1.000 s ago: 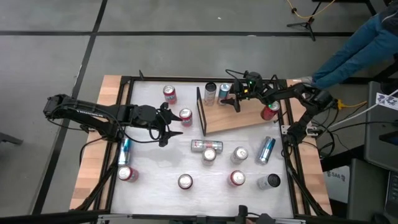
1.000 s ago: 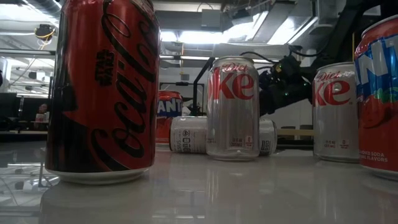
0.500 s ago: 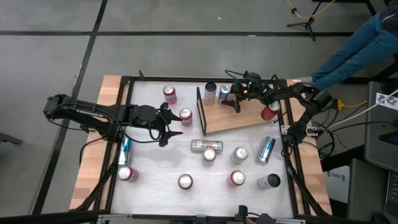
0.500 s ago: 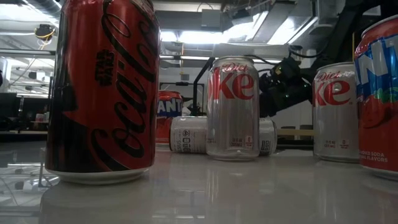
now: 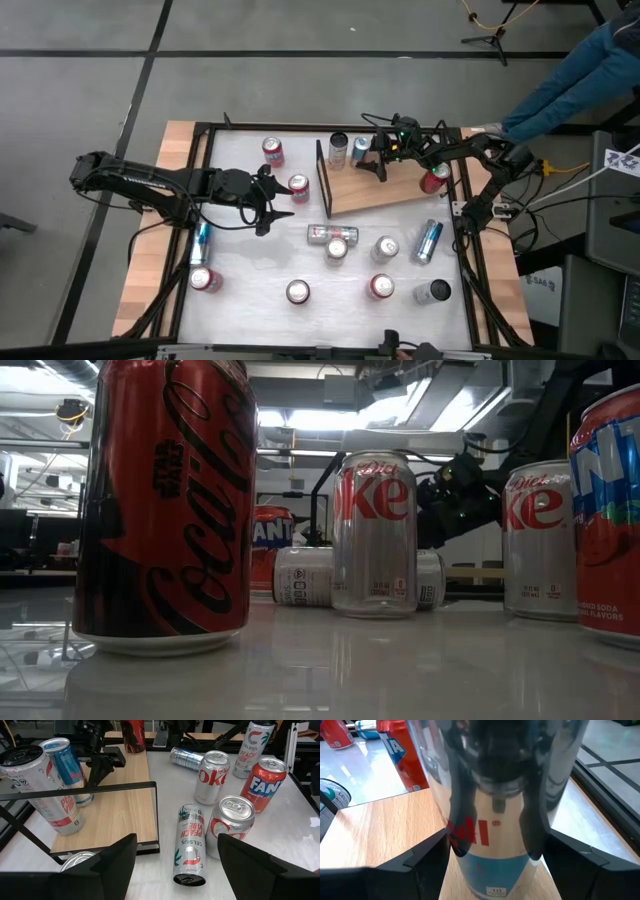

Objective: Place canned beverage on shelf
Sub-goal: Put the middle blue white soda can on the shelf

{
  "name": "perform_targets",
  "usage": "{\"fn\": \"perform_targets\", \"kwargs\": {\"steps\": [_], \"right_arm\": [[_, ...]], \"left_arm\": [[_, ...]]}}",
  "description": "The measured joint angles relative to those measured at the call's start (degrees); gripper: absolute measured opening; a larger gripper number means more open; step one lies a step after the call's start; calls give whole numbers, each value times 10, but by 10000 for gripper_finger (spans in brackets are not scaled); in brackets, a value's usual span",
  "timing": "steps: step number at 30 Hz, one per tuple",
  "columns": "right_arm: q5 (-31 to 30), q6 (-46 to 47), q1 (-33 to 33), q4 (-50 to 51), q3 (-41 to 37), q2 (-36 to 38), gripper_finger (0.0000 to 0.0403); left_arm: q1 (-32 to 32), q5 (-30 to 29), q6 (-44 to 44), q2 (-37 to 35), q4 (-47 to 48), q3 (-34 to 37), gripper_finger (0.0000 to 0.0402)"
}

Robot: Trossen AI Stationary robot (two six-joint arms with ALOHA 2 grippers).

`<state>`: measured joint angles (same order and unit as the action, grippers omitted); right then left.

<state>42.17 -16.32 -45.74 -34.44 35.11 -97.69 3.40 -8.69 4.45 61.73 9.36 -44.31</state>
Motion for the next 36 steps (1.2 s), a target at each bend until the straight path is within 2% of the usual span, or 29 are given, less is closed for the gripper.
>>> {"fn": "perform_targets", "kwargs": {"steps": [6,20,36], "right_arm": [[0,12,0,1,0,4,294],[-12,14,0,60,1,76,294],[-12,14,0,68,1,157,294]], "left_arm": [[0,0,0,0,0,0,270],[0,0,0,0,0,0,270],[0,0,0,0,0,0,270]]}}
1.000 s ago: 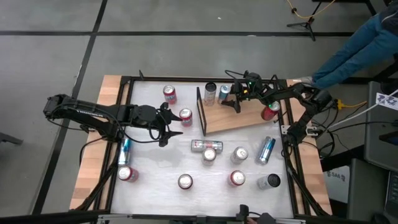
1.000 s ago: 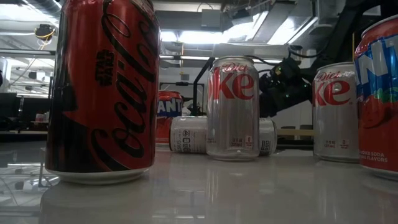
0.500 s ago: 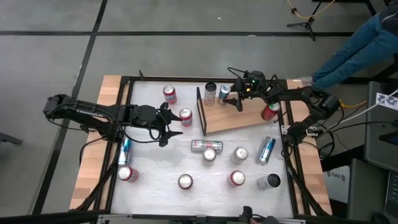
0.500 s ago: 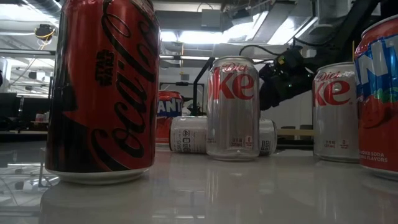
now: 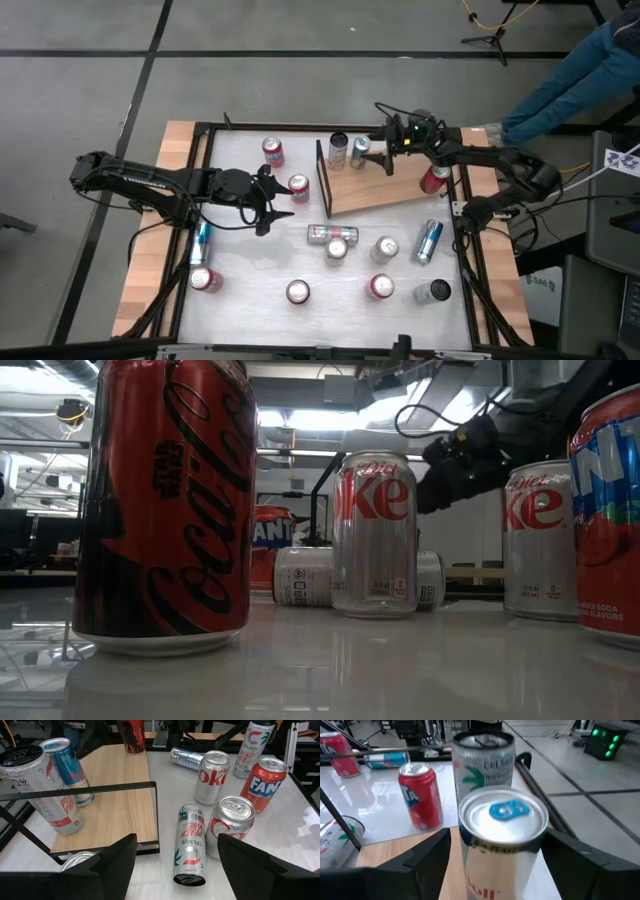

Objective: Place canned beverage on shelf
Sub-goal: Put the middle blue white soda can on the shelf, then put the top white black soda can on the shelf aligned with the other white black soda can

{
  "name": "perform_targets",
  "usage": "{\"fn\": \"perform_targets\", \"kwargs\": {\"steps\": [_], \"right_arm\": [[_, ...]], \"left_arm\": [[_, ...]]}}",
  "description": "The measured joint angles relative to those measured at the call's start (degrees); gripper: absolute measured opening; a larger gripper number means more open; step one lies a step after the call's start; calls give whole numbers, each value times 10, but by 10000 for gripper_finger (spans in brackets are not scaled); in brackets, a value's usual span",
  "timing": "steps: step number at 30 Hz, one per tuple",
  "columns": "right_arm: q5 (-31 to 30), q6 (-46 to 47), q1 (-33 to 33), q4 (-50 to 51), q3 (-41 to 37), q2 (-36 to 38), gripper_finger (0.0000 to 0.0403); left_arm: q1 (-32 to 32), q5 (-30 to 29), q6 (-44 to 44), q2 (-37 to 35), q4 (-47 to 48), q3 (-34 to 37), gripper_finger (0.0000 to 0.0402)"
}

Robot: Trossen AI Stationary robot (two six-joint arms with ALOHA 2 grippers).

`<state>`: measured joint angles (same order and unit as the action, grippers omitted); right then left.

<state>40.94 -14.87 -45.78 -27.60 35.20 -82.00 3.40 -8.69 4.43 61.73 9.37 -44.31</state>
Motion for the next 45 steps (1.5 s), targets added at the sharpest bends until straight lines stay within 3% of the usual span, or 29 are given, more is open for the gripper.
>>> {"fn": "perform_targets", "kwargs": {"steps": [8,22,29,34,45], "right_arm": [[0,0,0,0,0,43,294],[2,1,1,5,0,162,294],[35,67,1,6,0,202,294],[95,74,2,6,0,223,294],[86,84,127,6,0,238,294]], "left_arm": [[0,0,4,0,0,0,270],[0,-13,94,0,-2,0,270],[6,-8,90,30,-81,-1,270],[18,-6,58,73,-129,-1,270],[20,-13,57,141,-139,-1,270]]}}
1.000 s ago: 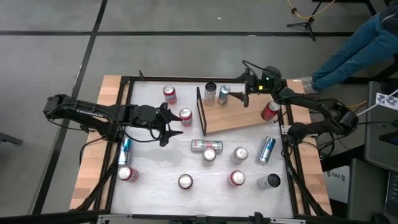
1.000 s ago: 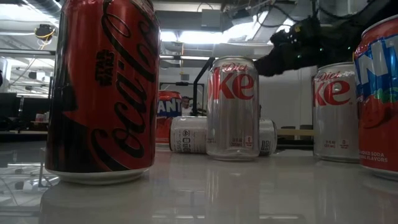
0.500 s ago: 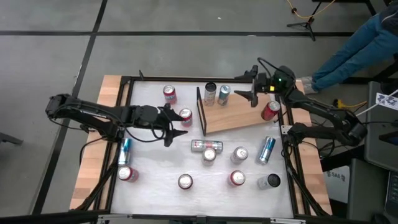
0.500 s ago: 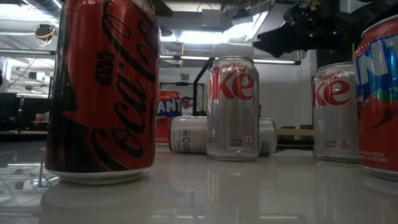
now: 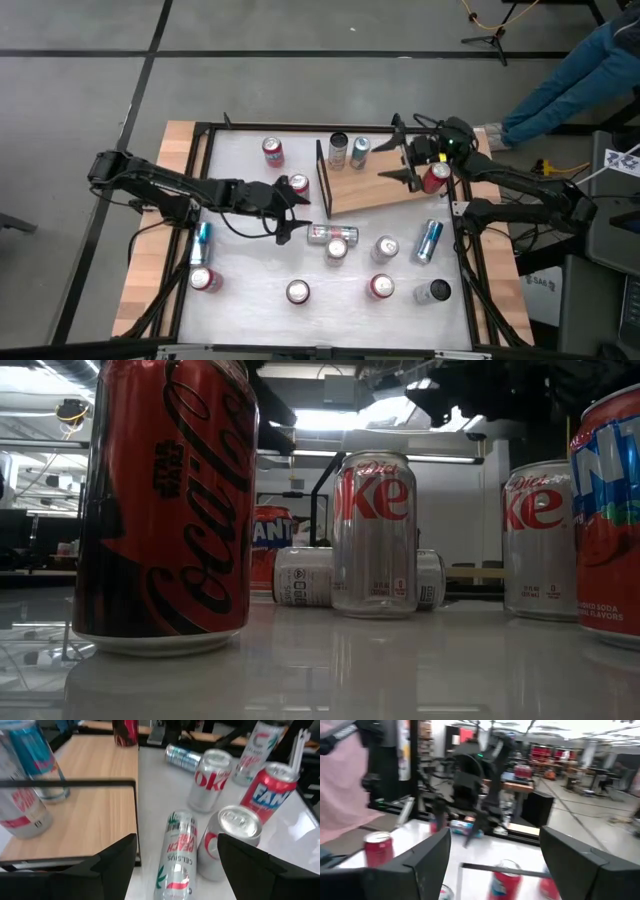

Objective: Place canned beverage on shelf
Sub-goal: Put the top white black soda can on the shelf aligned with the other white black soda can

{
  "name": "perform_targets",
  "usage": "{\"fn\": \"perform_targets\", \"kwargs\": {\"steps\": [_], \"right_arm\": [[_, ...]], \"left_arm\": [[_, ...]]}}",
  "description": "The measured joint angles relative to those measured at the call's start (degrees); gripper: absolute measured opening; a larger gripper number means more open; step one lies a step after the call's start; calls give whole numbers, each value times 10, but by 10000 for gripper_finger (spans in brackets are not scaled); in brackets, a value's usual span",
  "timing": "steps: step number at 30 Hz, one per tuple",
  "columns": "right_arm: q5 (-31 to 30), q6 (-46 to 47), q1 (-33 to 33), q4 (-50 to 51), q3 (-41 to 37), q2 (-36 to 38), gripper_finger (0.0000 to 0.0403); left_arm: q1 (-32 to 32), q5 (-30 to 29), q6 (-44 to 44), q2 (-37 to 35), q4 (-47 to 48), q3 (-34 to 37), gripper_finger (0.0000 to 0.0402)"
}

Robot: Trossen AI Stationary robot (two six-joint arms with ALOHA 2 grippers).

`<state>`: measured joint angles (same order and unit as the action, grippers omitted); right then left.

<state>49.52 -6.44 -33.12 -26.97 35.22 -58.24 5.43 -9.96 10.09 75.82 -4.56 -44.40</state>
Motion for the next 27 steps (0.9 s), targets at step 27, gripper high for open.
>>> {"fn": "perform_targets", "kwargs": {"steps": [27], "right_arm": [[-85,0,167,8,0,0,294]], "left_arm": [[0,-13,-1,70,1,1,347]]}}
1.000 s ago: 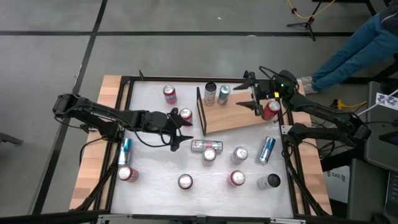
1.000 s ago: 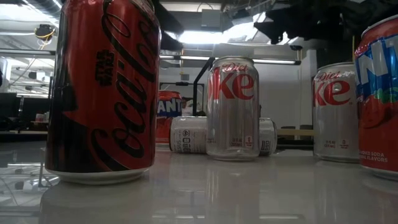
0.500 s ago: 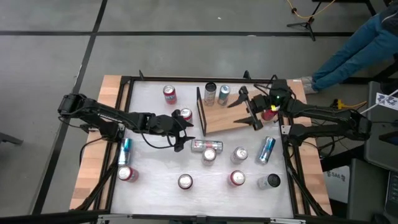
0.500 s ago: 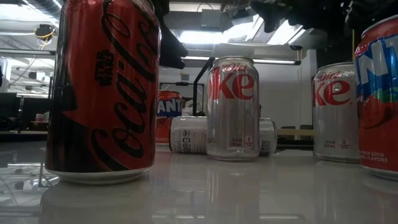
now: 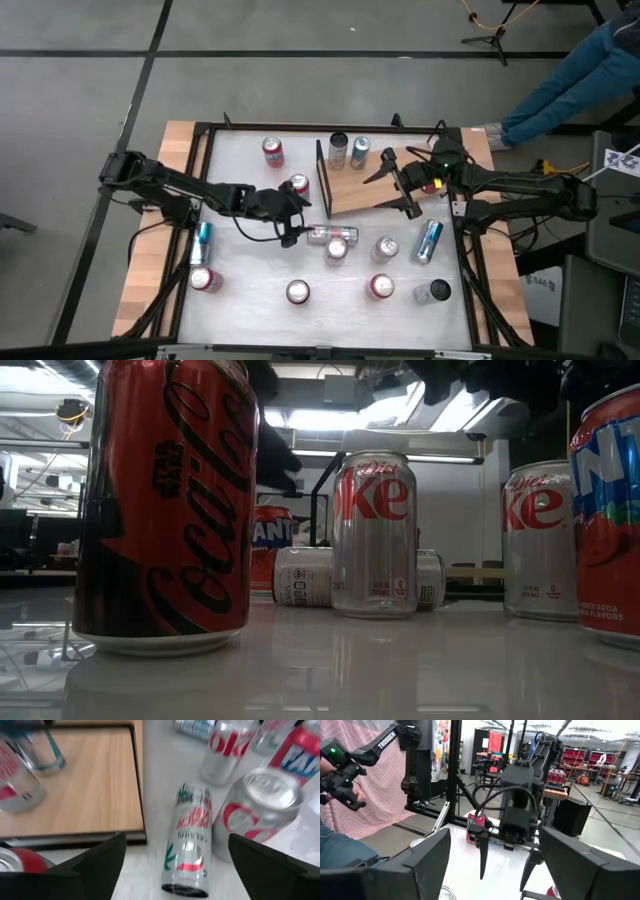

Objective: Place canned beverage on shelf
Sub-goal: Put the top white black soda can on the shelf aligned with the other white black soda can

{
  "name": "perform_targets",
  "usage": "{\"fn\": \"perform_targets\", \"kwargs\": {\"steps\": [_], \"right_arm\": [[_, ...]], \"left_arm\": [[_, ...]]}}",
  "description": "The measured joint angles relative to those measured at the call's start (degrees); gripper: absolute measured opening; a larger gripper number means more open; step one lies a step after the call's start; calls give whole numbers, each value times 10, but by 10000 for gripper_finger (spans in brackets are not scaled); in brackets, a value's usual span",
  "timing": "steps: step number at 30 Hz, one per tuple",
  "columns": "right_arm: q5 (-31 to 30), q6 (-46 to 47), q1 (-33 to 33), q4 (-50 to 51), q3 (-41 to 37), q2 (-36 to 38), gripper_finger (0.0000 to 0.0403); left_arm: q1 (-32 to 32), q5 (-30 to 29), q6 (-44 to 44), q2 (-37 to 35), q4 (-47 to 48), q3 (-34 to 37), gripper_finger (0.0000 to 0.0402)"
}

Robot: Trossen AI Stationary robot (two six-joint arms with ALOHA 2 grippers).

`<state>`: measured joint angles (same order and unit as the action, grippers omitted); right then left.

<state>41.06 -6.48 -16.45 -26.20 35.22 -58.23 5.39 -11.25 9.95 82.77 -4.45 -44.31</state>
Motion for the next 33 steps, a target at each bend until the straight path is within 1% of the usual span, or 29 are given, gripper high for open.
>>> {"fn": "perform_targets", "kwargs": {"steps": [9,15,28,33], "right_arm": [[-2,0,0,47,0,0,294],[-2,0,0,54,0,0,294],[-2,0,0,55,0,0,294],[-2,0,0,55,0,0,294]], "left_arm": [[0,2,0,71,-5,0,353],[9,4,0,116,-51,0,353],[23,4,0,180,-60,0,353],[23,4,0,202,-80,0,353]]}}
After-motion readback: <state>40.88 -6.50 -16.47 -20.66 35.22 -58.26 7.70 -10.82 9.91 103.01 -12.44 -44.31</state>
